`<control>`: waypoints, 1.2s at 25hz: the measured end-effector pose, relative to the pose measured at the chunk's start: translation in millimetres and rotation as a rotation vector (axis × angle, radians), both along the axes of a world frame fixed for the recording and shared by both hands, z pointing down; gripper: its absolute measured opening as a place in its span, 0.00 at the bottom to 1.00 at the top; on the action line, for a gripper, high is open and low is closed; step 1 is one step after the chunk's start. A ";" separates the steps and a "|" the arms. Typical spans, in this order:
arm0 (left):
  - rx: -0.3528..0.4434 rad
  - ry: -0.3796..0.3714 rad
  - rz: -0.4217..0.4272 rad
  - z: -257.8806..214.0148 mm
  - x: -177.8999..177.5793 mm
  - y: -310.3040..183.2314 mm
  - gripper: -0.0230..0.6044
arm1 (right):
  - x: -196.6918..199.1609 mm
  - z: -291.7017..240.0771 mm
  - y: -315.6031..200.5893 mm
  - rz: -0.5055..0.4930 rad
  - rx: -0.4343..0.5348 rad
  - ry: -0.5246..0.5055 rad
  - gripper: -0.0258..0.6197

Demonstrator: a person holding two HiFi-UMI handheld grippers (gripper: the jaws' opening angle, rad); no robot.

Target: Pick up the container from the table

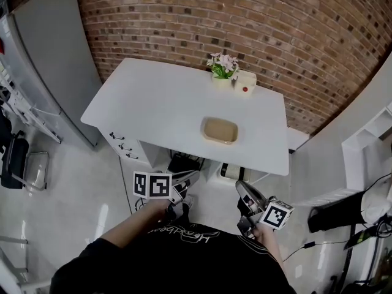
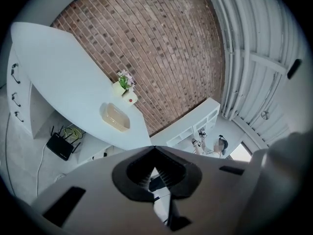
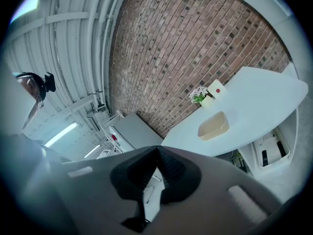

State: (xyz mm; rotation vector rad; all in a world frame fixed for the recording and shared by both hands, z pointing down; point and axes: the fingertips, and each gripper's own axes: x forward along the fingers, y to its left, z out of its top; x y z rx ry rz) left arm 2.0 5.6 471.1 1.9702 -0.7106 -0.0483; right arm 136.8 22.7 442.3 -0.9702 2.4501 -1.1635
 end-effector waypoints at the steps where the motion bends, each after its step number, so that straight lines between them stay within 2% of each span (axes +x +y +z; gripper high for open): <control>1: -0.004 -0.007 0.005 1.4 -0.7 -10.6 0.04 | 0.9 3.2 -10.7 0.009 -0.011 0.006 0.05; 8: -0.041 -0.051 0.030 18.1 -9.0 -76.2 0.04 | -3.6 13.3 -79.2 0.053 -0.052 0.007 0.05; 11: -0.059 -0.068 0.039 24.3 -11.7 -104.8 0.04 | -1.8 22.1 -106.9 0.061 -0.077 0.053 0.05; 16: -0.102 -0.104 0.055 42.2 -15.9 -145.1 0.04 | -2.3 30.7 -149.8 0.083 -0.098 0.061 0.05; 24: -0.163 -0.143 0.035 66.2 -15.1 -204.4 0.05 | 11.4 50.1 -201.8 0.124 -0.146 0.077 0.05; 30: -0.201 -0.148 0.045 78.6 -10.0 -238.6 0.12 | 23.2 65.0 -236.0 0.144 -0.178 0.092 0.08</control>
